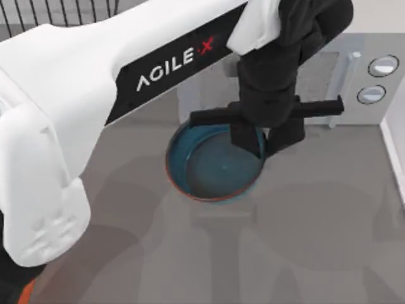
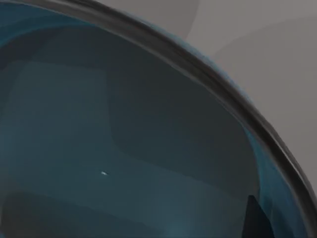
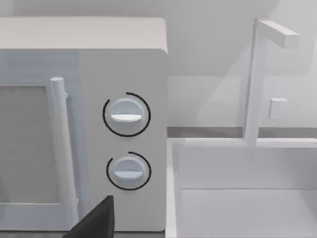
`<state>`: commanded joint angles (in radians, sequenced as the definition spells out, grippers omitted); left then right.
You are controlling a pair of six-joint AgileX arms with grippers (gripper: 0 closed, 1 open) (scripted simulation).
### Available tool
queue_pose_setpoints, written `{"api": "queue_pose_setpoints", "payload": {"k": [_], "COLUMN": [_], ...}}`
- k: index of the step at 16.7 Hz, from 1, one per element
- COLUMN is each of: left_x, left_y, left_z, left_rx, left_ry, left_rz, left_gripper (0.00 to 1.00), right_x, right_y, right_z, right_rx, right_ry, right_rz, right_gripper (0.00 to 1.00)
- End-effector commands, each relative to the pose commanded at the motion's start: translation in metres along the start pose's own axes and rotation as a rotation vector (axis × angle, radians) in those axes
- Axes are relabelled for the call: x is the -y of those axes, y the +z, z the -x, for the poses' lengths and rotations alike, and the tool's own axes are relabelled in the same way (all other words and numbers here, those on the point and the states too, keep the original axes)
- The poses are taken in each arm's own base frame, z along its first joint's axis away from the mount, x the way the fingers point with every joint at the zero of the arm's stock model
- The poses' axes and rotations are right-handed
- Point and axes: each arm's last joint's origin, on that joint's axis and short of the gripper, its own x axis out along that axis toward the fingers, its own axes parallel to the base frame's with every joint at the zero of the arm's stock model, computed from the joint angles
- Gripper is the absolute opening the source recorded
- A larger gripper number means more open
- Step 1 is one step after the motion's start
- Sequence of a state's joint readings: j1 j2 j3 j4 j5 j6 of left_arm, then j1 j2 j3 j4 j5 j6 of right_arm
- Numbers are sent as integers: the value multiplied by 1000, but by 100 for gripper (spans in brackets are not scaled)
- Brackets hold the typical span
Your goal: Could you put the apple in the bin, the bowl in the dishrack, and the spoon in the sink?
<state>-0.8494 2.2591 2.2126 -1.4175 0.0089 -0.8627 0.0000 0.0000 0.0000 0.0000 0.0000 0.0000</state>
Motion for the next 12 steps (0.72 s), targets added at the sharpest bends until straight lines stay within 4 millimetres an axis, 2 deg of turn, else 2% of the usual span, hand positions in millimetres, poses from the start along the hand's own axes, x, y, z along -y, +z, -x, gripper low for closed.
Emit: {"api": "queue_pose_setpoints", "payload": {"k": [3, 6, 9, 12], "left_x": [-67, -148, -229, -290], "left_y": [30, 39, 18, -23], "left_z": [42, 97, 150, 184], "left_rx": [143, 398, 731, 1058], "left_ry": [-122, -258, -328, -284], "left_rz": [38, 64, 56, 14], "left_gripper": [0, 0, 0, 0], "right_x": [0, 0, 0, 0], "right_y": [0, 0, 0, 0], "right_z": [0, 0, 0, 0], "right_rx": [0, 0, 0, 0], "right_ry": [0, 0, 0, 0], "right_rz": [0, 0, 0, 0], "right_gripper": [100, 100, 100, 100]}}
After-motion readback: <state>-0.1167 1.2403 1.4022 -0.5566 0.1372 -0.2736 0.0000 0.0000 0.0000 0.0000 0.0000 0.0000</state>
